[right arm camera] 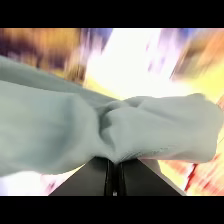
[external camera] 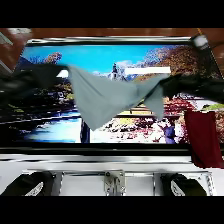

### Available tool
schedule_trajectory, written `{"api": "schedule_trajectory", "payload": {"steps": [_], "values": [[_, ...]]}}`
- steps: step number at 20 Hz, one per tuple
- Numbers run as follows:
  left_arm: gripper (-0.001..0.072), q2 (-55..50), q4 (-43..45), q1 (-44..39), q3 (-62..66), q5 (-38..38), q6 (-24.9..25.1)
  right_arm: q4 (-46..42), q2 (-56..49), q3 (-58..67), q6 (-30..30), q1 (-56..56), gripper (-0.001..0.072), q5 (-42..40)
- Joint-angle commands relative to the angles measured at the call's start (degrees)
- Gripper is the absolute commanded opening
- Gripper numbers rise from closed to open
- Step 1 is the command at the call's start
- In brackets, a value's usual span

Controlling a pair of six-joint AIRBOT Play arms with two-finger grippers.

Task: Fold the shirts.

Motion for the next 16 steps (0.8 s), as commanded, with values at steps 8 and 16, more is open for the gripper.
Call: {"api": "schedule_trajectory", "payload": {"steps": [8,16], "values": [[0.003,11.02,14.45,8.0,23.56,-3.82,-3.65,-10.91,20.87,13.03,8.09,-0.11,0.0065,-1.36],[0.0031,10.82,34.16,8.0,12.81,-33.09,-10.54,-16.15,11.74,1.46,12.33,-0.09,0.0065,36.15]]}}
